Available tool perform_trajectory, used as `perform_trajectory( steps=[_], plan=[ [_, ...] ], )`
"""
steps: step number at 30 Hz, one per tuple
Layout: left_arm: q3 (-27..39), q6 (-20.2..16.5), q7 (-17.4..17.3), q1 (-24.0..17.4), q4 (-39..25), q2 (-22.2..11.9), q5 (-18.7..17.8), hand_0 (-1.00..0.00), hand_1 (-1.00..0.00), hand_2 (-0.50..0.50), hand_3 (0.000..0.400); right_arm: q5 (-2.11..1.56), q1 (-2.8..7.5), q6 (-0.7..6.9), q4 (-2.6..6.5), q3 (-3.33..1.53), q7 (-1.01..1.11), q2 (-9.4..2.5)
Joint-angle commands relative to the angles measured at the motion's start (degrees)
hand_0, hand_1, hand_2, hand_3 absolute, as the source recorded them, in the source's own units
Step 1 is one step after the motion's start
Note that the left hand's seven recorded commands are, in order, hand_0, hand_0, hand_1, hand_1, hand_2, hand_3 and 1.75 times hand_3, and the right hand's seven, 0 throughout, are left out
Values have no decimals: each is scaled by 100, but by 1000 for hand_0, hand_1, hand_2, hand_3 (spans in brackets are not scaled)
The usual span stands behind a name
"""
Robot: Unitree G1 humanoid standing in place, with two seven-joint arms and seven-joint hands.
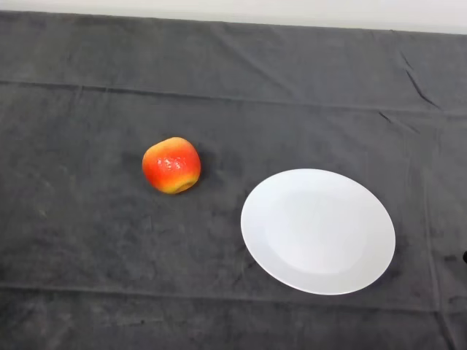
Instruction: Move the apple to the plate
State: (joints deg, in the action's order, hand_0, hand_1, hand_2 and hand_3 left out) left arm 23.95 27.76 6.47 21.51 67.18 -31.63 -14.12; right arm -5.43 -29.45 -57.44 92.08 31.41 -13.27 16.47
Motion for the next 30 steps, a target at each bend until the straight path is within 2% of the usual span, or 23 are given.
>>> perform_trajectory(
  steps=[1, 19, 20, 22, 24, 26, 30],
  plan=[
    [-21, -74, -97, -318, -107, 37, 107, 0, 0, 0, 0, -61, 586, 410, 488, 0, -25, -393],
    [-193, 303, -201, -450, -223, -19, 374, 0, 0, 0, 0, -57, 585, 409, 492, 5, -25, -392],
    [-224, 239, -174, -354, -221, -45, 410, 0, 0, 0, 0, -57, 585, 409, 492, 5, -25, -392],
    [-372, -152, -14, 138, -303, -151, 559, 0, 0, 0, 0, -56, 585, 409, 492, 6, -25, -392],
    [-494, -384, 110, 525, -389, -208, 684, 0, 0, 0, 0, -56, 585, 409, 491, 6, -25, -392],
    [-558, -357, 170, 708, -414, -222, 766, 0, 0, 0, 0, -55, 585, 409, 491, 6, -26, -392],
    [-573, 4, 196, 712, -418, -214, 832, 0, 0, 0, 0, -55, 585, 409, 491, 7, -26, -392]
  ],
)
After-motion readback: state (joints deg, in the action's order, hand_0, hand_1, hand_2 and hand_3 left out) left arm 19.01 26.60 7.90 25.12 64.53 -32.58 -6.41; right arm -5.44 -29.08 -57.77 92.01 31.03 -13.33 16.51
